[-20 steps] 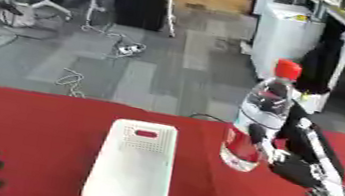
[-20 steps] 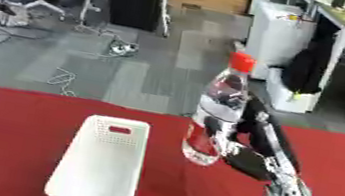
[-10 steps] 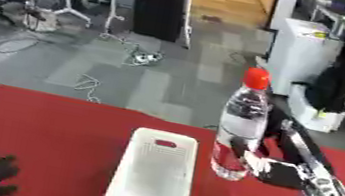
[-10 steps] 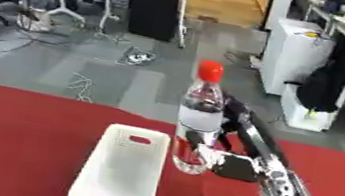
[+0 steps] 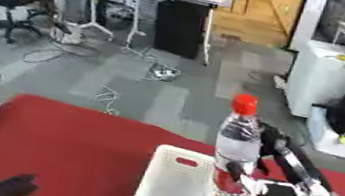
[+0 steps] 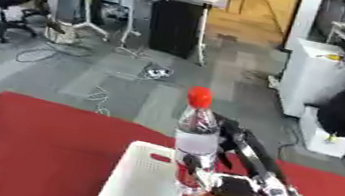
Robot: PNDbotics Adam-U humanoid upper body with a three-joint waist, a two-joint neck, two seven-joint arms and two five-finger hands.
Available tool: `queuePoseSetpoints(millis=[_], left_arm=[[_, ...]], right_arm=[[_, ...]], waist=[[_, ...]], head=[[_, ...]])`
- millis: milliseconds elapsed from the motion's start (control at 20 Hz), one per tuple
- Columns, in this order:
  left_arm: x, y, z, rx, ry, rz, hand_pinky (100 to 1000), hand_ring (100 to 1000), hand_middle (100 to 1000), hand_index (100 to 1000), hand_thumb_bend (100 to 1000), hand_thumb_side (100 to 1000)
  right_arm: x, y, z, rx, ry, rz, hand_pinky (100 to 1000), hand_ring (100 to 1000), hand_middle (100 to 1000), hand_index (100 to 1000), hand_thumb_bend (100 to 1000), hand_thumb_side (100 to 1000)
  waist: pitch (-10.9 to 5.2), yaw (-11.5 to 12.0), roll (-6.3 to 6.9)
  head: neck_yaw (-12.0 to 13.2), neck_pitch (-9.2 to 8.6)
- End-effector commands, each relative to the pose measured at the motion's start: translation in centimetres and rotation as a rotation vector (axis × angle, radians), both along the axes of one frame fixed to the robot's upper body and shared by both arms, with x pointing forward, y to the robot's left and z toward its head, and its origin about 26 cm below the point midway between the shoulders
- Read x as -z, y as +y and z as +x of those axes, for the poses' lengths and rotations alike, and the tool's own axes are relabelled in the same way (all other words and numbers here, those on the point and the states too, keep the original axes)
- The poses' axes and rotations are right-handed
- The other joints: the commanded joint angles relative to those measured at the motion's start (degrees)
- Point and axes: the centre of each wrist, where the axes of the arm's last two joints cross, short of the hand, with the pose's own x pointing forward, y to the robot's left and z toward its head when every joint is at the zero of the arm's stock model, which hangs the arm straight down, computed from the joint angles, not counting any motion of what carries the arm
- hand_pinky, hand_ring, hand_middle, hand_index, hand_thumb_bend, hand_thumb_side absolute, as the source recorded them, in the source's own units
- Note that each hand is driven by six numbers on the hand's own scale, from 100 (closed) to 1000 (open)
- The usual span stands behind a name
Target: Pick up objects on the table and place them in the box.
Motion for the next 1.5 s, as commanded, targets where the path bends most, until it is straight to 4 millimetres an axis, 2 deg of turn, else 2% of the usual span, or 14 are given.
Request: queuePoseSetpoints(millis=[50,750,1000,1100,1350,1500], left_arm=[[-0.7,0.0,0.0,0.019,-0.021,0.008,720,838,815,837,329,840],[-0.7,-0.3,0.2,0.053,-0.024,0.017,720,838,815,837,330,840],[-0.9,-0.4,0.3,0.063,-0.031,0.018,720,838,815,838,332,840],[-0.9,-0.5,0.3,0.066,-0.032,0.018,721,838,815,838,333,840],[-0.9,-0.6,0.3,0.072,-0.033,0.017,721,839,815,838,334,840],[-0.9,-0.5,0.3,0.073,-0.032,0.017,721,839,815,838,334,839]], right_arm=[[-1.9,0.1,0.4,0.000,-0.066,-0.029,100,172,356,781,153,335],[-1.7,0.8,2.3,0.043,-0.125,-0.118,100,185,358,773,143,354],[-1.5,0.6,2.6,0.070,-0.135,-0.122,100,209,361,774,145,366],[-1.4,0.6,2.6,0.078,-0.144,-0.124,106,253,370,775,147,382],[-1.4,0.5,2.6,0.086,-0.168,-0.128,265,384,466,787,141,440],[-1.4,0.5,2.6,0.085,-0.173,-0.127,375,532,631,809,147,491]], waist=[[-1.27,0.35,-0.24],[-1.59,3.06,-2.47],[-1.46,4.24,-3.13],[-1.39,4.58,-3.26],[-1.34,4.79,-3.55],[-1.39,4.61,-3.63]], head=[[1.24,-1.84],[8.13,-5.16],[8.39,-6.10],[8.20,-6.29],[7.89,-6.24],[7.73,-6.31]])
